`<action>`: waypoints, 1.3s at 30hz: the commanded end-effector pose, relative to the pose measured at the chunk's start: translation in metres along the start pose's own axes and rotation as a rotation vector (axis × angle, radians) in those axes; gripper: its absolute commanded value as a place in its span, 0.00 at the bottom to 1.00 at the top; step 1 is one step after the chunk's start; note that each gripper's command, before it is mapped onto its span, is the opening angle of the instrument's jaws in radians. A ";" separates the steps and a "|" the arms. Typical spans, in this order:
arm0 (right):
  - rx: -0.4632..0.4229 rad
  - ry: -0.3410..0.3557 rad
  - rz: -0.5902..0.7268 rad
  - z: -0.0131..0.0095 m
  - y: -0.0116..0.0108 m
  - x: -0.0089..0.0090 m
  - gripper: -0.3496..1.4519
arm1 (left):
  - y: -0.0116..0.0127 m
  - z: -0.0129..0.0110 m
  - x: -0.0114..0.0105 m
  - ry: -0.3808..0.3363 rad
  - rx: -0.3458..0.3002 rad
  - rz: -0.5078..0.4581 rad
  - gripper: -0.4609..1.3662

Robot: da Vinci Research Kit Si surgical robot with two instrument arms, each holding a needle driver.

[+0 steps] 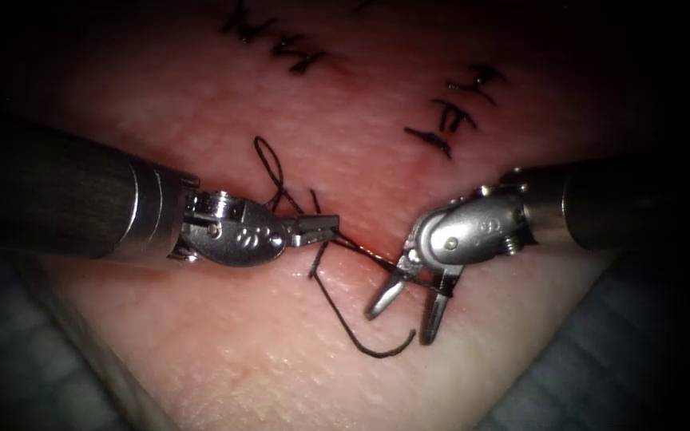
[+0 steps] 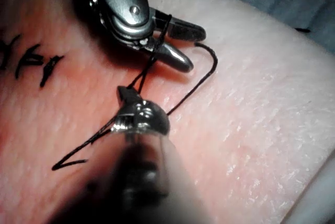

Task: Wound Closure
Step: Grab the tail end of the suture with the right gripper

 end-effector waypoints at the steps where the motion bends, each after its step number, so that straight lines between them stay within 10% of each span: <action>1: 0.002 0.003 0.003 0.0000 0.0000 0.0001 0.72 | 0.0000 0.0000 0.0000 0.000 -0.009 0.000 0.06; 23: 0.049 -0.058 0.109 0.0025 -0.0006 -0.0013 0.63 | 0.0006 -0.0009 -0.0002 0.004 -0.016 0.004 0.06; 29: 0.107 -0.068 0.143 0.0034 -0.0009 -0.0017 0.48 | 0.0004 -0.0012 -0.0002 0.006 -0.020 0.004 0.06; 33: 0.167 -0.063 0.170 0.0037 -0.0010 -0.0017 0.00 | 0.0005 -0.0014 -0.0003 0.007 -0.022 0.005 0.06; 39: 0.194 -0.058 0.160 0.0032 -0.0007 -0.0010 0.00 | 0.0004 -0.0014 -0.0003 0.007 -0.022 0.005 0.06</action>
